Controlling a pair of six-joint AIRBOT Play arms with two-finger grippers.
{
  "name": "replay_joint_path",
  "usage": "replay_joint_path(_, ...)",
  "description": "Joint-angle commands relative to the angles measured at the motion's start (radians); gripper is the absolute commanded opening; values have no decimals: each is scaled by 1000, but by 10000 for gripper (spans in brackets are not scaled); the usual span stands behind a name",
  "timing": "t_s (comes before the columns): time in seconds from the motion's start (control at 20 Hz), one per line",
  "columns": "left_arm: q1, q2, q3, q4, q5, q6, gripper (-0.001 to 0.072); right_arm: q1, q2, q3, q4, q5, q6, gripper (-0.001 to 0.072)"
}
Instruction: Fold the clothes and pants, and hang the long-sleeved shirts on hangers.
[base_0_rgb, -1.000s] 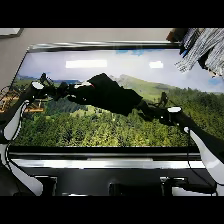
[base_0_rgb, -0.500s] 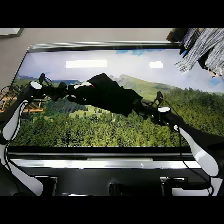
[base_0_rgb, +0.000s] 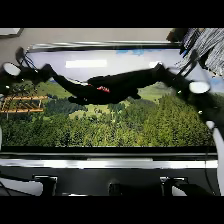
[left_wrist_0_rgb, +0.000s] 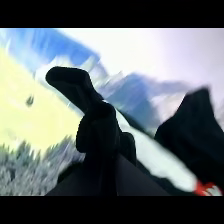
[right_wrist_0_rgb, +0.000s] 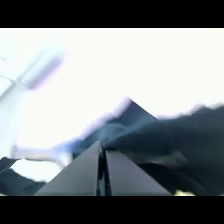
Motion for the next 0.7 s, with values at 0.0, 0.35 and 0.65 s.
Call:
replay_joint_path(0.0, 0, 212, 127, 77, -26, -4, 26, -60, 171, 241, -296, 93, 134, 59)
replay_joint_path(0.35, 0, 702, 191, 209, -37, -8, 27, -60, 562, 447, -899, 254, 443, 60)
replay_joint_path(0.65, 0, 881, 188, 386, -101, -121, 27, -60, 730, 447, -1201, 319, 651, 60)
